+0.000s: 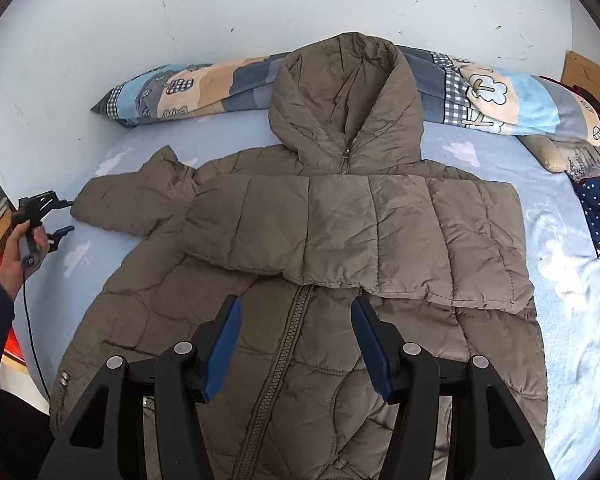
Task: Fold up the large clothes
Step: 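Move the left gripper to the other sleeve cuff and grasp it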
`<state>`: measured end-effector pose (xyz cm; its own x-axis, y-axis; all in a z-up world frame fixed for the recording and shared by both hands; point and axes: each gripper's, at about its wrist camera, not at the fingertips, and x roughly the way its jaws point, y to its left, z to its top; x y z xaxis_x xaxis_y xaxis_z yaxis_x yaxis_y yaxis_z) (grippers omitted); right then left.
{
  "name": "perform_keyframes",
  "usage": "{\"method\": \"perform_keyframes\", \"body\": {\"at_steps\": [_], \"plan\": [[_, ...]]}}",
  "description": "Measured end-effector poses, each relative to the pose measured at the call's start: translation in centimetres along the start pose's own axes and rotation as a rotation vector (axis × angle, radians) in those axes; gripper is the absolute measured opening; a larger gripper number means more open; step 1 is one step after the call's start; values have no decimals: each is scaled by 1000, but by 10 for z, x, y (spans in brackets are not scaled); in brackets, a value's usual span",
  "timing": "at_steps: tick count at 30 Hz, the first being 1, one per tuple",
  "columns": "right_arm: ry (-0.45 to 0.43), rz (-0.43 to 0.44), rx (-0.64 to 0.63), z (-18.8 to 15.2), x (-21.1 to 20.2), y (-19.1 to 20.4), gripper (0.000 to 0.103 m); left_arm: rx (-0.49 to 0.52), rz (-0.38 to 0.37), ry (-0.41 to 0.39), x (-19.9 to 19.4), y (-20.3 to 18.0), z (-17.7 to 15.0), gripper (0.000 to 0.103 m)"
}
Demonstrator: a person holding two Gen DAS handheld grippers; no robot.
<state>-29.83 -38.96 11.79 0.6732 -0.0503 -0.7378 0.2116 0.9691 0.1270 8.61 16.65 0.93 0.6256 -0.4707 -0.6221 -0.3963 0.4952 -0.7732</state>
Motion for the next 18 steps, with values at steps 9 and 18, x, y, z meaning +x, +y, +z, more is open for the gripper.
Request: {"method": "perform_keyframes", "body": {"at_steps": [9,18], "plan": [[35,-8,6,1,18,-2,61,-30,-81,-73,29,8,24,30],[36,-61,67,7,33,-19,61,135,-12,-197,36,-23,17,16]]}}
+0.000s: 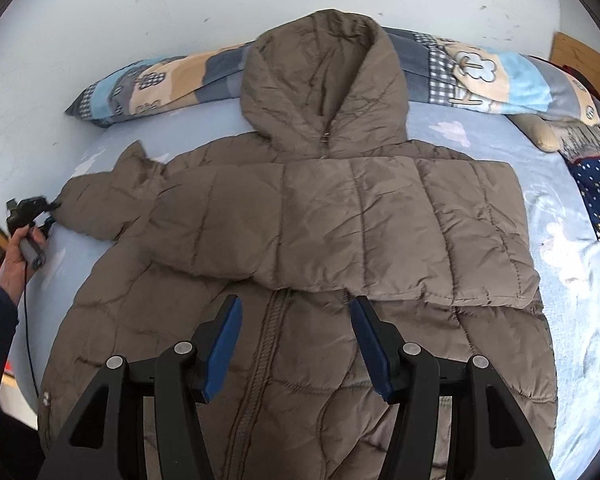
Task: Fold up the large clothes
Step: 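Move the left gripper to the other sleeve cuff and grasp it, then fold the held sleeve across the jacket body and open the left gripper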
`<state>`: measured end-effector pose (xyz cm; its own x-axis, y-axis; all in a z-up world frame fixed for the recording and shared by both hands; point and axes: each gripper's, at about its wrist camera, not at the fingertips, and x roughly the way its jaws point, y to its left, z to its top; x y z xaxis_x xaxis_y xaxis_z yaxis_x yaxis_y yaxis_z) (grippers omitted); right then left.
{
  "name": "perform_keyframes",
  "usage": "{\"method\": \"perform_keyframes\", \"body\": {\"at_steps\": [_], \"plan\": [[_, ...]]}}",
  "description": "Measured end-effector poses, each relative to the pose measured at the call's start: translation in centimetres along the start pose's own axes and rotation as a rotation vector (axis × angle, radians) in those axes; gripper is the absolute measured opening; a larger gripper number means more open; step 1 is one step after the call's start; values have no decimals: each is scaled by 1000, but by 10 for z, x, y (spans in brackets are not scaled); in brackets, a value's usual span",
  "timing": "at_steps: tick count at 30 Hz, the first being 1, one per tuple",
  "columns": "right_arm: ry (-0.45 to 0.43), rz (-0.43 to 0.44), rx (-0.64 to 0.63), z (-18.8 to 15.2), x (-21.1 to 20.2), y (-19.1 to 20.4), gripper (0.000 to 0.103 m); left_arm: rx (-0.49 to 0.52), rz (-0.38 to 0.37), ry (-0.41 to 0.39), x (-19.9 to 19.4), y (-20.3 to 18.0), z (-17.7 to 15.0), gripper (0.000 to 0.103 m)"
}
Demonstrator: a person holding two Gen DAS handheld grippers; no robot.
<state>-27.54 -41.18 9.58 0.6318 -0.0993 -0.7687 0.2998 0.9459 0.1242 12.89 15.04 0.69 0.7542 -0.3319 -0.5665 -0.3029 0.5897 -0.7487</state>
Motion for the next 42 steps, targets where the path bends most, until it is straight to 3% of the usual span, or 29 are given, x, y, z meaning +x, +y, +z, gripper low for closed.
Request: {"method": "perform_keyframes", "body": {"at_steps": [3,6,12,16,21,29,42], "plan": [[-7,-55,45,5,6,-11,61,40,6,-33,-9,-13,-1,14],[-1,-47,116,8,8,-26,61,76,-32,-60,-25,-33,1,13],[-58,-57,215,12,-11,-54,61,186,-169,-126,-87,-105,-1,13],[-102,-74,252,15,-25,-69,61,291,-254,-155,-133,-160,-21,13],[-163,-76,346,17,-46,-99,61,459,-345,-125,-175,-240,-76,13],[-252,-90,494,19,-78,-149,61,615,-471,-14,-202,-331,-185,13],[-320,-99,597,14,-109,-186,61,758,-526,236,-174,-386,-371,13]]}}
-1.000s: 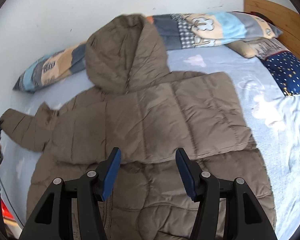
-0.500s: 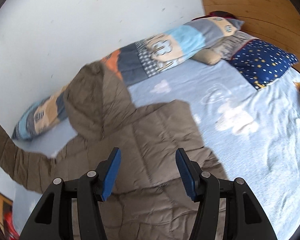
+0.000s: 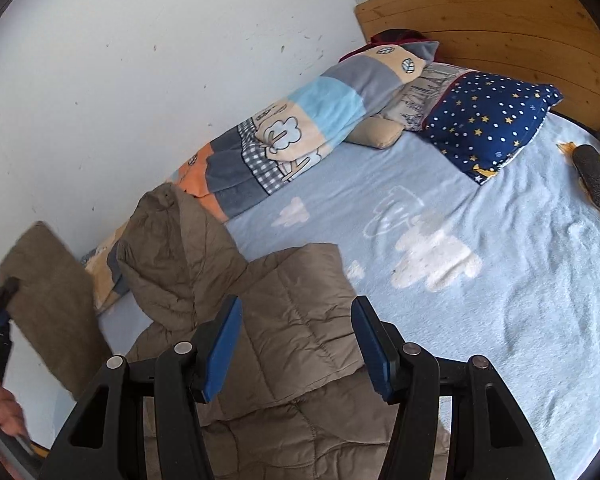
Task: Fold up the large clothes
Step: 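Fold the held sleeve across the jacket body and open the left gripper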
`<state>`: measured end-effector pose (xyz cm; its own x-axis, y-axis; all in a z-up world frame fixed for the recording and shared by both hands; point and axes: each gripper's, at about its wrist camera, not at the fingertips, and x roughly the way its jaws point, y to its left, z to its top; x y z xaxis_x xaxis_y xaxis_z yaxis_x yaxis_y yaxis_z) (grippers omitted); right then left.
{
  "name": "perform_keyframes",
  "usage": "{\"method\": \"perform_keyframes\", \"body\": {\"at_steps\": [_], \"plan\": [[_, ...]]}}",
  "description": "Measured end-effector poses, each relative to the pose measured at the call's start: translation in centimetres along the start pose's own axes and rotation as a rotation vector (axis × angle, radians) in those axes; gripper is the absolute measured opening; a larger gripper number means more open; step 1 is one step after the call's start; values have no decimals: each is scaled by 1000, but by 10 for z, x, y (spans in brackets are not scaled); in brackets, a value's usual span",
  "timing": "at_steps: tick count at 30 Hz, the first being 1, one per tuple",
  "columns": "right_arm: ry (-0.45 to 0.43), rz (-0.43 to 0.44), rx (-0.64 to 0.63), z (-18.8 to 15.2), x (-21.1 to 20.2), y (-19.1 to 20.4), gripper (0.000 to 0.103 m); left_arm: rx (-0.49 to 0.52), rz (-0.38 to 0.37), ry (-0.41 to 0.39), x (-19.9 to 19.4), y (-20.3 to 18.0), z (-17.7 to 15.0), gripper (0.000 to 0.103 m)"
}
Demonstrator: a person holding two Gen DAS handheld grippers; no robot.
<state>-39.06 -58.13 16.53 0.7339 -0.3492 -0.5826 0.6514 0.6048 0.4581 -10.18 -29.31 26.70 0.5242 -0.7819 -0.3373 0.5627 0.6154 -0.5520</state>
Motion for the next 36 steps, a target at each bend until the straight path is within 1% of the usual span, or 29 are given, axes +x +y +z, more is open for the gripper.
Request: {"method": "perform_keyframes", "body": {"at_steps": [1,5,8,9,12,15,17,19,20,21,22,23,24,27,29,31,33,35,36], "plan": [[-2,-4,9,1,-1,-4,61,6,-8,26,10,-11,-10,13],[-9,-11,41,9,-7,-18,61,29,-9,110,52,-31,-44,13],[-16,-15,64,13,-11,-28,61,65,4,179,80,-47,-80,14],[-17,-17,70,14,-12,-30,61,70,7,199,89,-48,-87,14],[-6,-11,85,16,-12,-35,61,93,27,278,112,-56,-125,14],[-6,-9,84,18,-13,-36,61,116,66,359,138,-49,-160,14],[-6,-5,89,18,-13,-36,61,128,90,410,147,-45,-180,15],[-1,3,90,18,-12,-35,61,145,107,460,154,-43,-198,17],[1,5,88,18,-11,-35,61,151,115,485,156,-43,-205,25],[4,7,87,18,-11,-34,61,159,110,507,156,-43,-209,34],[7,12,88,17,-10,-33,61,168,96,517,156,-44,-207,40],[11,17,89,17,-9,-32,61,179,81,522,153,-47,-207,52],[12,21,88,17,-8,-32,61,186,74,524,150,-48,-206,59],[21,33,88,15,-5,-26,61,210,49,497,127,-52,-189,61],[39,45,84,13,-1,-22,61,243,40,451,109,-52,-174,63],[59,59,61,9,5,-13,60,285,88,390,87,-41,-154,66],[86,75,28,5,13,-3,53,307,159,355,70,-23,-140,67],[130,83,-29,-3,27,12,48,326,280,326,52,8,-127,68],[153,86,-63,-9,35,21,47,342,361,318,43,29,-121,68]]}}
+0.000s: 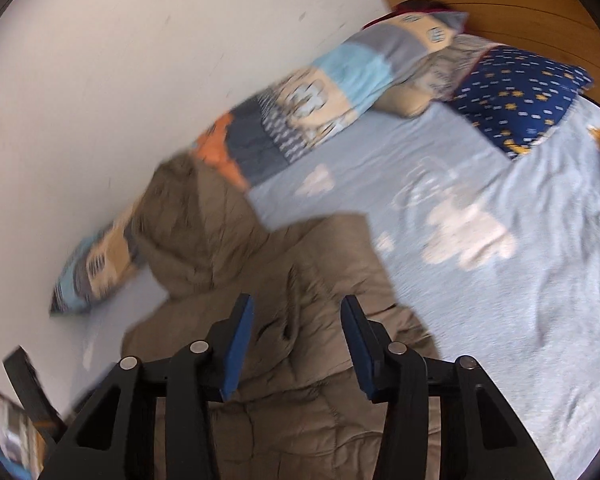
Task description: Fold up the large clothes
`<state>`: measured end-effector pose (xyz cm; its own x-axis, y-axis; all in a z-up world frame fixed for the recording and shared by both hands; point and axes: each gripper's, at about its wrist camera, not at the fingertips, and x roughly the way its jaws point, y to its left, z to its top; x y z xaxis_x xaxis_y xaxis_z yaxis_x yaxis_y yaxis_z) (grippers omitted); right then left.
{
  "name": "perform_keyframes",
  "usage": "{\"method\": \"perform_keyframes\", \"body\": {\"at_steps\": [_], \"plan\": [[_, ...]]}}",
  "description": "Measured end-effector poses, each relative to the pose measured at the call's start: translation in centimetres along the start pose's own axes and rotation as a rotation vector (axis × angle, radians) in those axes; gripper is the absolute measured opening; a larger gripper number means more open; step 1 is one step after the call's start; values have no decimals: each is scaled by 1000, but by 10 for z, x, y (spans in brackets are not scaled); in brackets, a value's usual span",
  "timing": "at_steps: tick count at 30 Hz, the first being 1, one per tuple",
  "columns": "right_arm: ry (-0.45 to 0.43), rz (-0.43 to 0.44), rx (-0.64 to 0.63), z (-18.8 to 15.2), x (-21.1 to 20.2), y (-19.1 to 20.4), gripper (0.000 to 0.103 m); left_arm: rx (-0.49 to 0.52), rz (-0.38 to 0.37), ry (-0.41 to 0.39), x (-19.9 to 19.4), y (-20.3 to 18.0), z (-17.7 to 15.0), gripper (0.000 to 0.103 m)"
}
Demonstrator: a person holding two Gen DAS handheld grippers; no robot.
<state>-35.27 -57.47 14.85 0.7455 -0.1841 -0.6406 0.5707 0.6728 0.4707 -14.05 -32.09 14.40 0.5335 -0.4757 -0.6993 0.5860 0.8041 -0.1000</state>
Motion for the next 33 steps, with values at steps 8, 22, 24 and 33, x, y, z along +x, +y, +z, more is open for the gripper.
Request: {"method": "perform_keyframes", "body": {"at_steps": [8,22,24,33], "plan": [[85,-35,-166,-28,67,45,42,-114,226,19,25,113,-27,68],[250,-199,-146,-47,134,18,42,-172,217,112,60,130,-40,78],[259,-215,-162,-48,137,21,43,-162,227,113,61,129,-40,78],[272,-260,-210,-52,143,30,44,-139,255,115,65,126,-39,79]]}}
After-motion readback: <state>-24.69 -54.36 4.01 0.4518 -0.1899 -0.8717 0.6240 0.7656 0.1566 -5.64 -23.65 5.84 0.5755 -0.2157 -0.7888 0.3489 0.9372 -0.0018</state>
